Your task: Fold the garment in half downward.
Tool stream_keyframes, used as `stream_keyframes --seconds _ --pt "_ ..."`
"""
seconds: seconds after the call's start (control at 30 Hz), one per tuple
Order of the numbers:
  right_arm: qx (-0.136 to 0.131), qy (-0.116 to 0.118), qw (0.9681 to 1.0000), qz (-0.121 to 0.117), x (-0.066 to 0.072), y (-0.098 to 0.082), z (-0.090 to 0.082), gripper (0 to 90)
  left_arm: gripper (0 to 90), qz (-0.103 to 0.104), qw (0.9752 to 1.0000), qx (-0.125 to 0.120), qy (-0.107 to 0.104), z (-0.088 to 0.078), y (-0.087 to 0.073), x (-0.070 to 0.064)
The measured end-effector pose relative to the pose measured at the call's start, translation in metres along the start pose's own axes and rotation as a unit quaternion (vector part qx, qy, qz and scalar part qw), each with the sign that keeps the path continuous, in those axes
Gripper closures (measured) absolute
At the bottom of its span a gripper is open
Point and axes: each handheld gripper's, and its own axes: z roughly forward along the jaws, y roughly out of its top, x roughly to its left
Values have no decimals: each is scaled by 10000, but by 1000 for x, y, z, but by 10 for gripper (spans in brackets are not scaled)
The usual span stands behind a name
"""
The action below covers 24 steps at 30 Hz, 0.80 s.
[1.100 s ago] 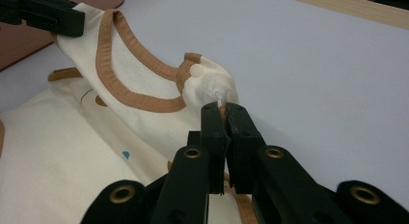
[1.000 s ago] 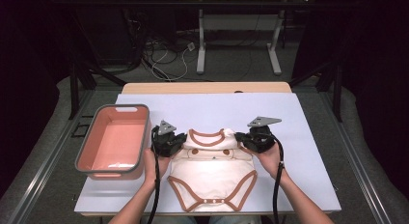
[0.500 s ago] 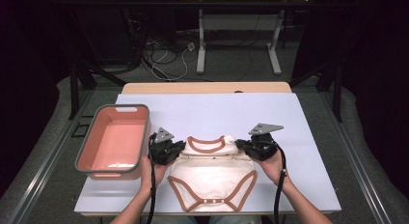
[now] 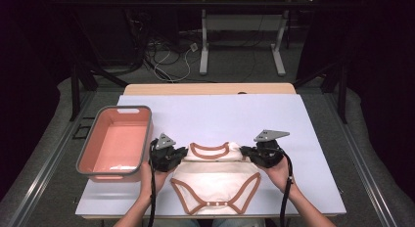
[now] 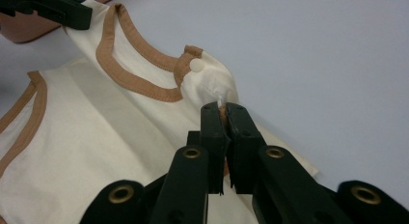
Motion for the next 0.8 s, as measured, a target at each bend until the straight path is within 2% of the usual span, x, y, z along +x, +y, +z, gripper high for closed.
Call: stream_keyframes --seconds 0.2,0.6,0.63,0.8 --pt "19 36 10000 -26 3 -2 -2 867 842 94 9999 54 -47 -4 -4 -3" --pt "4 59 9999 -97 9 -7 -10 867 841 60 9999 29 -99 -14 -9 -6" --pt "15 97 9999 -59 10 -8 -11 867 840 119 9999 48 -116 -16 -10 -7" --pt "17 112 9999 -126 12 -10 -12 867 840 128 9998 43 -123 -18 -12 -10"
